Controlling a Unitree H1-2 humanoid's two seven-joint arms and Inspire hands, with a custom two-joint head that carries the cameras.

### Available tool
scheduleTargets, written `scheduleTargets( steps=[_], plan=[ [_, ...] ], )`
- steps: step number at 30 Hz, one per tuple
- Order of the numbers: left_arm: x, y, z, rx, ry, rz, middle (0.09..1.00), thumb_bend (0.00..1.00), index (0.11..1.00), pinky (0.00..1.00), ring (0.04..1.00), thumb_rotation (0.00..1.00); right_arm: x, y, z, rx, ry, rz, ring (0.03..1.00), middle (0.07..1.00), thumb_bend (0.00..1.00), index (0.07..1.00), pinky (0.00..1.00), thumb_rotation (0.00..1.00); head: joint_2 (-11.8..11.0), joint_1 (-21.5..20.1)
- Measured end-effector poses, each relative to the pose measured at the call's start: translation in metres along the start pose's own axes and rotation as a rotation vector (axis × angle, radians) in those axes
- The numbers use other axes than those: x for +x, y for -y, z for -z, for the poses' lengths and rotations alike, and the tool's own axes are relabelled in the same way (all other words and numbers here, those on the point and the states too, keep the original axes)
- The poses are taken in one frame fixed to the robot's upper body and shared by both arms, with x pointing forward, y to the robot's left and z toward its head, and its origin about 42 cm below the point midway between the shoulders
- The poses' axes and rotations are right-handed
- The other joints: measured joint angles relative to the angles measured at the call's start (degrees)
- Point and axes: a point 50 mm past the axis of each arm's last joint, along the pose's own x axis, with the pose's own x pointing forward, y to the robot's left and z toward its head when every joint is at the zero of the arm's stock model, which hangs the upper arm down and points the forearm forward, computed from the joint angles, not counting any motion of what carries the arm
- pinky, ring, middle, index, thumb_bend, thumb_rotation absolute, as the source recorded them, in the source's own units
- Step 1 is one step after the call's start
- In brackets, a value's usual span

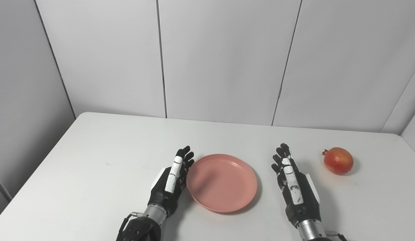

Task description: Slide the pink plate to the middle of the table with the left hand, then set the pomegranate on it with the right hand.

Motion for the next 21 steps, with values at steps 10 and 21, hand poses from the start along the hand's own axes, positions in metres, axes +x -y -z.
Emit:
scheduleTargets(
  steps=[10, 21],
  plan=[
    [-0.001, -0.001, 0.008, 0.038, 0.033, -0.015, 1.000, 0.66, 1.000, 1.00, 1.000, 1.00, 0.000, -0.003, 0.002, -0.001, -0.007, 0.001, 1.000, 1.000, 0.69, 1.000, 1.00, 0.84, 0.35, -3.51],
    [-0.001, -0.010, 0.011, 0.058, 0.043, -0.021, 1.000, 0.66, 1.000, 1.00, 1.000, 1.00, 0.001, -0.008, 0.004, -0.015, -0.014, 0.006, 1.000, 1.000, 0.70, 1.000, 1.00, 0.84, -0.09, -6.95]
  ],
)
